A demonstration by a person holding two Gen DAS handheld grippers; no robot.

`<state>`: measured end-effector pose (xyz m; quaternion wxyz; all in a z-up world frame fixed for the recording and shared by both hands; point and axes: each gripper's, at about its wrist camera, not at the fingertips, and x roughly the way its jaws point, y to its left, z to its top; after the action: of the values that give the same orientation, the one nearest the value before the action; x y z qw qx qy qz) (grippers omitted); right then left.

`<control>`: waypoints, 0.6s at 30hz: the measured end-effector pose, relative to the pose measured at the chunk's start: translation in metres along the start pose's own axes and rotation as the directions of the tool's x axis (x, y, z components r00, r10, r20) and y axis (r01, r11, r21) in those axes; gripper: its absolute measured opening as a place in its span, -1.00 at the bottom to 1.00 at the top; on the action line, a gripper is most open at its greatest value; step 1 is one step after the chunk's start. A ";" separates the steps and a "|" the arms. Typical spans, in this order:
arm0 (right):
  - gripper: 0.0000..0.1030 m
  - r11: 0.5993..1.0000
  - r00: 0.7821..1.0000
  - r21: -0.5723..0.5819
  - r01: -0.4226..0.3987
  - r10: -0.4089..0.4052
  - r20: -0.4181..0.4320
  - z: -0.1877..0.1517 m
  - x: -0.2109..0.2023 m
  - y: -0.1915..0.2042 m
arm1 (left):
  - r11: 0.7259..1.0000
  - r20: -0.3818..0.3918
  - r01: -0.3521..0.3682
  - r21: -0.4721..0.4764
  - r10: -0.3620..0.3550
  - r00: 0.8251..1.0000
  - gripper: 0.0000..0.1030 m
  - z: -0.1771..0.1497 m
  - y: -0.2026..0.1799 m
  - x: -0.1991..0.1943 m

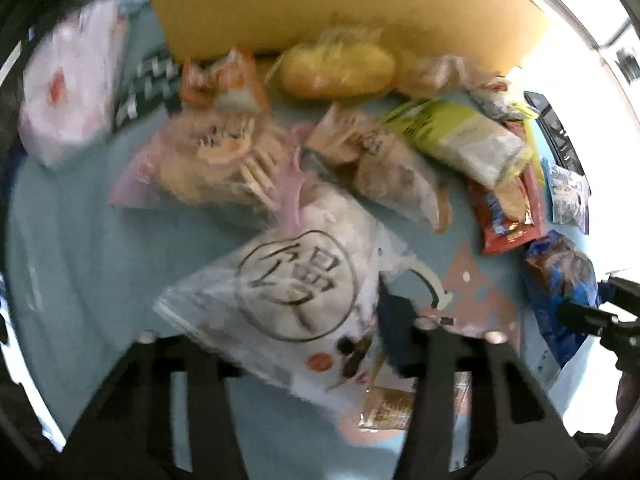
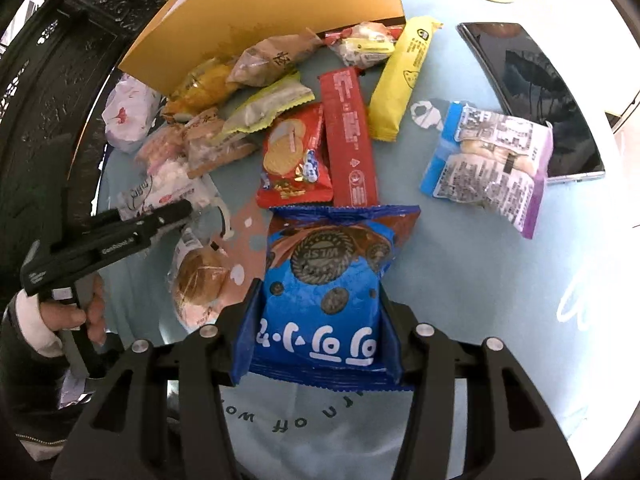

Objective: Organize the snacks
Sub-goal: 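Grasp the clear bun bag with the left gripper while the right grasps the blue cookie pack, then carry both packs into the yellow box and open both grippers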

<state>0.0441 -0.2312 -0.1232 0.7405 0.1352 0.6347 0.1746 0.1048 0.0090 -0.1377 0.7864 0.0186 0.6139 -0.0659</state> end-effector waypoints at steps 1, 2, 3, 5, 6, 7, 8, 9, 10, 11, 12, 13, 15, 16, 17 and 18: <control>0.03 1.000 1.000 -0.001 0.002 -0.002 -0.005 0.001 0.003 0.001 | 1.000 0.003 0.004 -0.006 -0.004 1.000 -0.20 0.001 0.001 -0.003; 0.03 1.000 1.000 0.001 -0.004 0.004 -0.010 0.002 0.005 0.002 | 0.999 0.003 0.023 -0.027 -0.023 1.000 -0.22 0.001 0.003 -0.006; 0.02 1.000 1.000 -0.007 -0.005 0.005 -0.009 0.003 0.005 0.005 | 0.998 0.010 0.042 -0.047 -0.042 0.999 -0.23 0.000 0.007 -0.010; 0.00 0.999 1.000 -0.026 -0.020 0.020 -0.001 0.006 0.004 0.011 | 0.994 0.035 0.073 -0.077 -0.071 0.997 -0.23 -0.003 0.013 -0.023; -0.01 0.999 0.999 -0.036 -0.032 0.032 0.006 0.007 0.002 0.015 | 0.991 0.049 0.101 -0.087 -0.097 0.994 -0.22 -0.005 0.016 -0.032; -0.01 0.998 0.999 -0.051 -0.031 0.031 0.007 0.009 0.001 0.019 | 0.990 0.059 0.111 -0.090 -0.106 0.993 -0.22 -0.007 0.016 -0.038; -0.01 0.998 1.000 -0.063 -0.023 0.024 0.007 0.011 0.001 0.021 | 0.989 0.067 0.114 -0.090 -0.108 0.992 -0.22 -0.011 0.017 -0.044; -0.01 0.997 1.000 -0.070 -0.006 0.006 0.001 0.012 0.002 0.021 | 0.990 0.068 0.112 -0.091 -0.106 0.992 -0.21 -0.014 0.018 -0.046; 0.01 0.997 1.000 -0.075 0.022 -0.023 -0.013 0.013 0.006 0.022 | 0.990 0.063 0.104 -0.099 -0.098 0.993 -0.21 -0.016 0.022 -0.046; 0.22 0.995 0.997 -0.078 0.066 -0.069 -0.039 0.013 0.013 0.023 | 0.989 0.057 0.097 -0.108 -0.091 0.994 -0.21 -0.019 0.026 -0.045; 0.48 0.992 0.993 -0.074 0.101 -0.105 -0.051 0.011 0.018 0.022 | 0.989 0.052 0.092 -0.118 -0.087 0.995 -0.21 -0.020 0.027 -0.043; 0.50 0.990 0.991 -0.073 0.120 -0.124 -0.054 0.009 0.020 0.022 | 0.987 0.047 0.092 -0.130 -0.087 0.995 -0.21 -0.024 0.026 -0.042; 0.59 0.978 0.983 -0.124 0.167 -0.175 -0.056 0.004 0.031 0.029 | 0.986 0.037 0.094 -0.139 -0.090 0.995 -0.20 -0.031 0.026 -0.038; 0.61 0.959 0.972 -0.170 0.225 -0.233 -0.033 0.001 0.037 0.035 | 0.985 0.029 0.095 -0.142 -0.092 0.995 -0.20 -0.032 0.025 -0.035; 0.61 0.947 0.965 -0.203 0.250 -0.260 -0.023 -0.001 0.043 0.041 | 0.985 0.023 0.094 -0.143 -0.091 0.996 -0.20 -0.034 0.025 -0.033; 0.65 0.925 0.954 -0.249 0.286 -0.298 -0.012 -0.004 0.050 0.047 | 0.986 0.018 0.094 -0.141 -0.093 0.996 -0.20 -0.034 0.023 -0.031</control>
<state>0.0425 -0.1669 -0.1485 0.7532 -0.0574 0.6396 0.1425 0.0673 0.0377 -0.1172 0.7852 -0.0664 0.6128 -0.0591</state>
